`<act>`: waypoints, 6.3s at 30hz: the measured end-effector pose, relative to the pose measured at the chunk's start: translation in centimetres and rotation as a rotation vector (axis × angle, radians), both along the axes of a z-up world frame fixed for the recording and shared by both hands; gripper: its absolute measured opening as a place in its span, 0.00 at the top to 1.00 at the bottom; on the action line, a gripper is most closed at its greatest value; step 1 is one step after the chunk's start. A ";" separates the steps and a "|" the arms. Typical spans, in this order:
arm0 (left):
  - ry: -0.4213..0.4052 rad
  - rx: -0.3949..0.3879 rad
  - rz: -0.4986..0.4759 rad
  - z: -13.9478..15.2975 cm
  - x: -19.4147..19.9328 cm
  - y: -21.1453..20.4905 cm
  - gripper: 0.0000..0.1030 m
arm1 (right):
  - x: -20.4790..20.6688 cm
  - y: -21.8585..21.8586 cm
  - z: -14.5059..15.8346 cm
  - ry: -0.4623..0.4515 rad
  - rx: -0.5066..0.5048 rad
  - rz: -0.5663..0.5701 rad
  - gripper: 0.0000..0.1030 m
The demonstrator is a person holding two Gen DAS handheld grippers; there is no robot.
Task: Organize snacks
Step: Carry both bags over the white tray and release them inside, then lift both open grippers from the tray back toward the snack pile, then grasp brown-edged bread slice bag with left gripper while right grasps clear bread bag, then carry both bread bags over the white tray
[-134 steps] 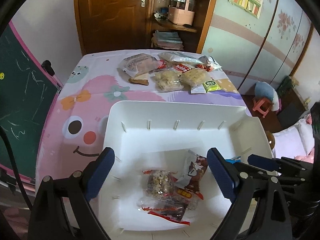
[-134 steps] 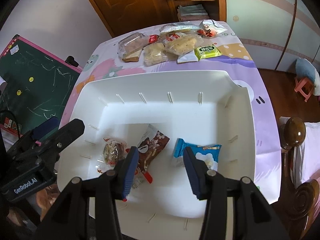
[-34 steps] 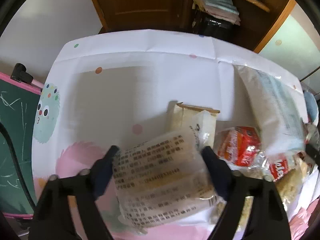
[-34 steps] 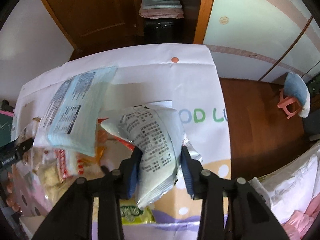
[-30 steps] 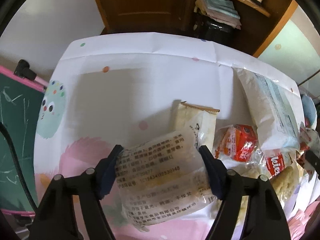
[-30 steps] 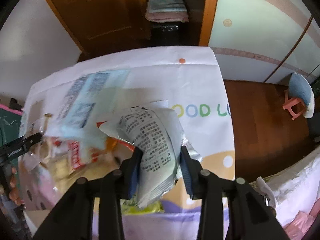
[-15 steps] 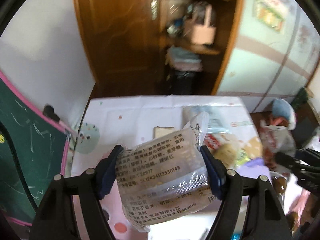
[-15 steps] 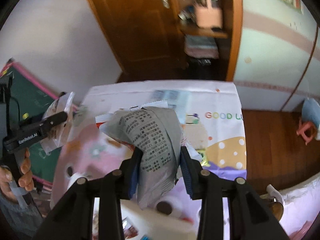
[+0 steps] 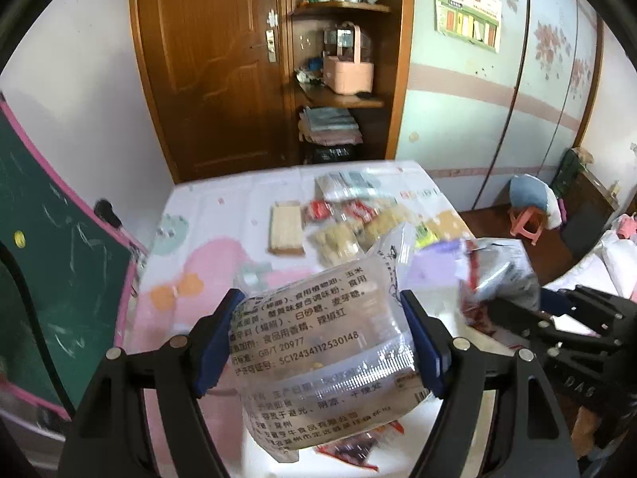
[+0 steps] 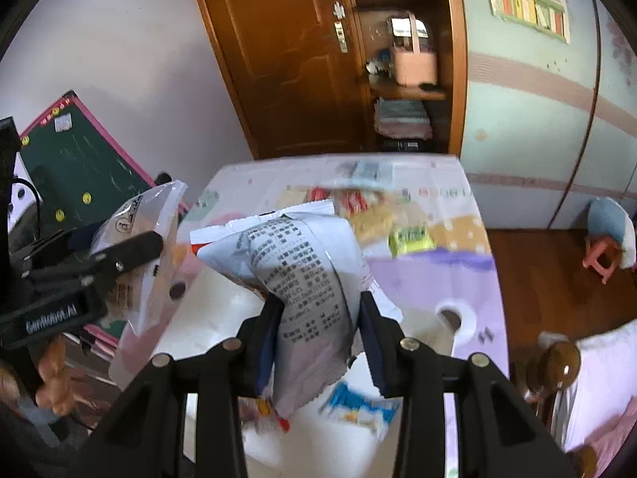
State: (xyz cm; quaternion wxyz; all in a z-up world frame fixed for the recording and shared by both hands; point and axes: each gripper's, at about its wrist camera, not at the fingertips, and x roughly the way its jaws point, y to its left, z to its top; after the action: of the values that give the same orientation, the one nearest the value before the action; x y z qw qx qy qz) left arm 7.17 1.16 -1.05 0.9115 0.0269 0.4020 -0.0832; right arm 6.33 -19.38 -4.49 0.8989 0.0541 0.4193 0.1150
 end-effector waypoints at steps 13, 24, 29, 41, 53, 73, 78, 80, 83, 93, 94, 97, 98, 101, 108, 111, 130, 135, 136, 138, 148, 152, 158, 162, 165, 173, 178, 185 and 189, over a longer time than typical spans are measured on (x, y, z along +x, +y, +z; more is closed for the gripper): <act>0.118 0.058 0.020 -7.7 -2.7 -0.9 0.19 | -1.9 1.1 -5.0 0.114 -0.018 -0.017 0.60; 0.143 0.002 0.043 -7.5 -2.2 0.0 0.01 | -2.3 0.2 -5.5 0.126 0.074 -0.082 0.32; 0.144 -0.013 0.051 -7.7 -2.3 0.0 0.01 | -2.2 0.3 -5.6 0.127 0.081 -0.081 0.32; 0.168 -0.024 0.061 -7.8 -2.3 0.4 0.01 | -2.4 0.0 -5.6 0.120 0.070 -0.083 0.32; 0.172 -0.019 0.054 -7.9 -2.3 0.1 0.01 | -2.2 -0.1 -5.7 0.126 0.067 -0.088 0.32; 0.163 0.001 0.074 -7.9 -1.9 0.5 0.05 | -1.8 0.0 -5.5 0.094 -0.014 -0.095 0.32; 0.190 -0.012 0.092 -7.6 -1.2 0.9 0.11 | -1.6 -0.2 -5.1 0.080 -0.031 -0.113 0.32; 0.188 -0.007 0.088 -6.8 -0.7 1.1 0.11 | -1.2 -0.3 -4.6 0.070 -0.054 -0.113 0.32; 0.152 0.027 0.077 -4.6 0.1 1.2 0.11 | 0.1 -1.1 -3.1 0.070 -0.047 -0.087 0.32; 0.030 0.054 0.040 9.0 7.3 1.8 0.11 | 7.1 -4.2 8.9 -0.035 -0.064 -0.031 0.33; 0.019 0.052 0.044 10.3 8.4 1.8 0.11 | 8.0 -4.4 9.8 -0.039 -0.064 -0.035 0.33; -0.046 0.095 0.090 13.7 12.6 1.4 0.11 | 11.5 -5.3 11.9 -0.034 -0.066 -0.051 0.33; -0.056 0.109 0.104 14.1 13.8 1.3 0.11 | 12.5 -5.5 12.2 -0.027 -0.061 -0.052 0.33; -0.049 0.136 0.144 14.3 18.8 1.2 0.11 | 16.2 -5.8 12.1 0.010 -0.047 -0.063 0.33; 0.154 0.156 0.158 3.8 29.8 1.4 0.11 | 24.2 -4.8 3.8 0.199 -0.083 -0.074 0.33; 0.246 0.168 0.159 -1.9 31.8 1.4 0.11 | 26.2 -4.5 -0.8 0.293 -0.088 -0.085 0.33; 0.571 0.097 0.192 -20.2 35.7 0.8 0.12 | 29.9 -3.1 -14.3 0.546 0.092 -0.079 0.34; 0.584 0.126 0.205 -21.3 35.6 1.0 0.28 | 29.3 -2.2 -14.2 0.529 0.123 -0.054 0.50; 0.587 0.094 0.198 -21.4 35.5 1.2 0.41 | 29.2 -2.0 -14.2 0.520 0.114 -0.050 0.52; 0.600 0.043 0.205 -21.3 35.3 1.6 0.48 | 28.9 -1.8 -13.8 0.503 0.107 -0.038 0.55; 0.513 -0.026 0.253 -17.2 32.1 3.4 0.49 | 26.8 -2.1 -10.1 0.415 0.131 -0.018 0.64; 0.402 -0.052 0.220 -10.9 29.3 3.1 0.49 | 25.2 -2.3 -7.1 0.360 0.138 -0.010 0.64; 0.268 -0.085 0.131 -2.3 23.6 2.7 0.49 | 21.0 -2.2 -1.2 0.246 0.135 0.017 0.64; 0.191 -0.115 0.082 2.2 18.8 2.3 0.49 | 16.6 -1.3 2.9 0.150 0.107 0.045 0.64; 0.128 -0.125 0.048 4.6 14.5 1.9 0.49 | 13.1 -0.8 5.3 0.080 0.083 0.054 0.64; -0.009 -0.084 -0.003 6.2 5.5 0.9 0.48 | 4.7 -0.4 7.2 -0.055 0.046 0.016 0.64; 0.003 -0.101 -0.016 4.0 1.9 0.4 0.48 | 0.6 0.2 5.8 -0.094 -0.004 -0.005 0.64; 0.047 -0.105 -0.021 -0.3 -1.3 0.3 0.48 | -2.6 0.8 2.2 -0.040 0.006 -0.010 0.64; 0.091 -0.098 -0.010 -2.7 -2.2 0.2 0.48 | -3.6 1.0 0.1 -0.001 0.025 -0.017 0.64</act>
State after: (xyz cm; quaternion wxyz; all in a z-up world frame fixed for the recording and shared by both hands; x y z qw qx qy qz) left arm 4.96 1.33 -3.74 0.8920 -0.0198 0.4383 -0.1086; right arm 2.77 -18.38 -4.38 0.8994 0.0688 0.4168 0.1123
